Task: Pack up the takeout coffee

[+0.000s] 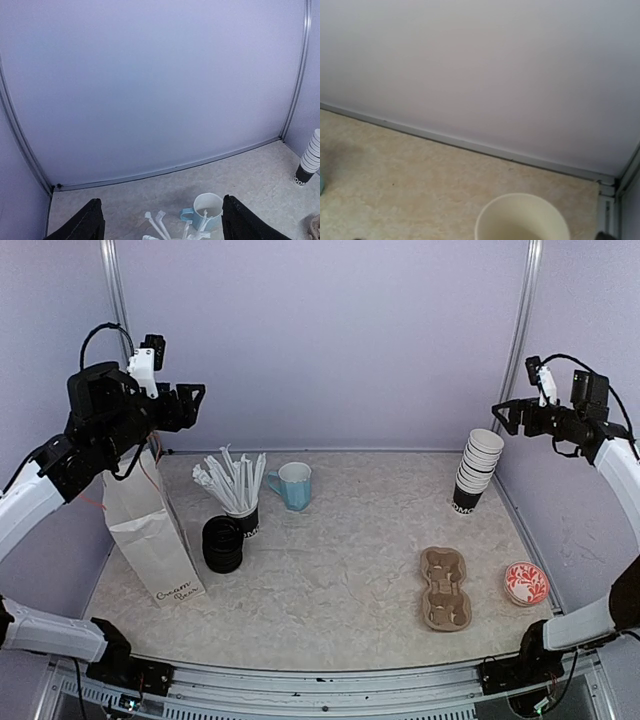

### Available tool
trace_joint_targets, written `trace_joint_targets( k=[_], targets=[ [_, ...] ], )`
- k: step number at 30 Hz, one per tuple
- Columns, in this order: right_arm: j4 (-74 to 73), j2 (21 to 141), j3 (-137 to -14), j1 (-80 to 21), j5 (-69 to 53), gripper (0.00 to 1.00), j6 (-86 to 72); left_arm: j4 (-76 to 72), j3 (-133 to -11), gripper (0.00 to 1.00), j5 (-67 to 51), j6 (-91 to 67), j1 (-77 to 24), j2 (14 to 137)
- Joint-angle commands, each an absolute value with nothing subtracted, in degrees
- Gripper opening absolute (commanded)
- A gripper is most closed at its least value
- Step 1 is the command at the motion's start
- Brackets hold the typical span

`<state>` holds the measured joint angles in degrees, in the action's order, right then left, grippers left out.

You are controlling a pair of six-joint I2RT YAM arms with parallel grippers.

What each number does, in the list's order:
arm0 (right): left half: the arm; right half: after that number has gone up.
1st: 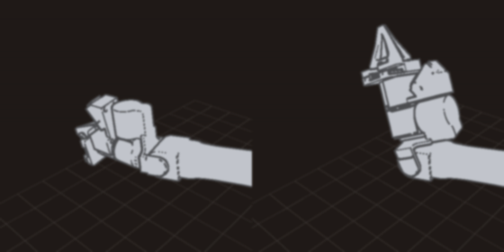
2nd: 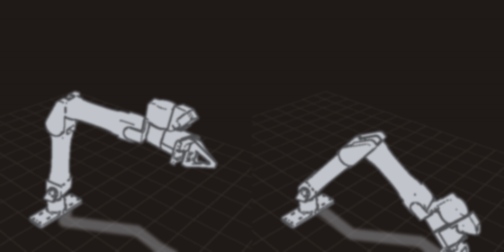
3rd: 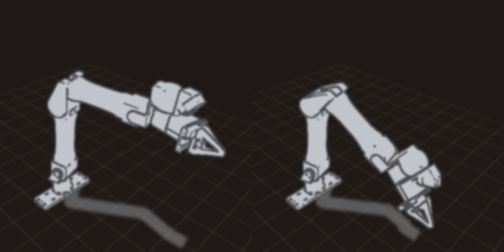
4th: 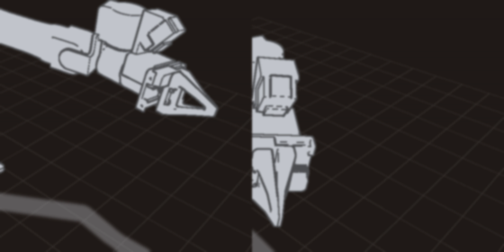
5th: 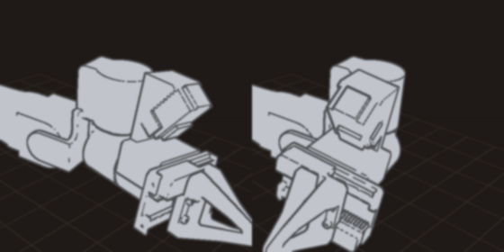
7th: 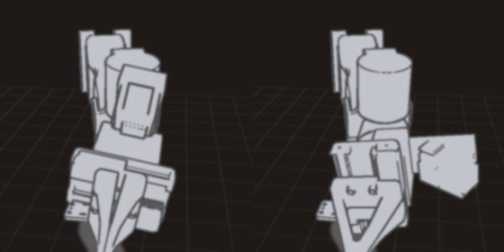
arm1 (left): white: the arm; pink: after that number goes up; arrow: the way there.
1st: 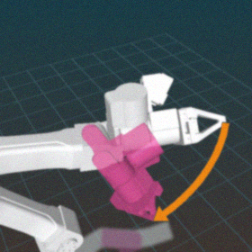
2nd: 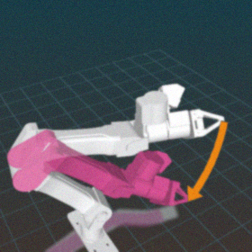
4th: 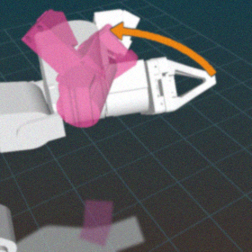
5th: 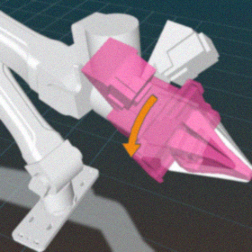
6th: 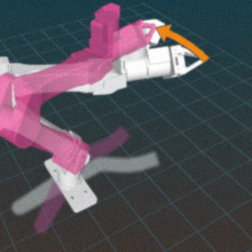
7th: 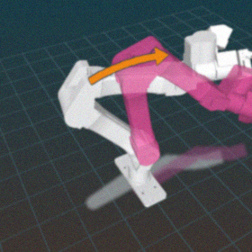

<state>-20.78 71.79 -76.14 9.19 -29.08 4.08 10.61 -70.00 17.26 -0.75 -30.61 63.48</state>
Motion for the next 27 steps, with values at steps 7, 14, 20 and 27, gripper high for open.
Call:
trace_joint_targets(
  k=[7, 14, 20, 27],
  targets=[
    [-18.2, 74.2, -76.1, 5.2, -28.8, 0.99, 5.1, 16.8, -83.3, 0.58, 10.5, 10.2, -50.3, 69.4],
    [-17.9, 74.5, -75.0, 4.3, -29.3, 0.99, 8.0, 25.0, -79.9, 0.05, 9.5, 3.8, -66.0, 72.6],
    [-17.9, 75.0, -74.4, 4.0, -31.3, 0.99, 8.5, 30.9, -68.5, 0.00, 9.9, -14.3, -72.5, 71.4],
    [-17.8, 76.4, -74.2, 3.8, -34.2, 0.99, 8.5, 46.2, -61.2, 0.00, 23.9, -42.5, -74.8, 70.1]
  ],
)
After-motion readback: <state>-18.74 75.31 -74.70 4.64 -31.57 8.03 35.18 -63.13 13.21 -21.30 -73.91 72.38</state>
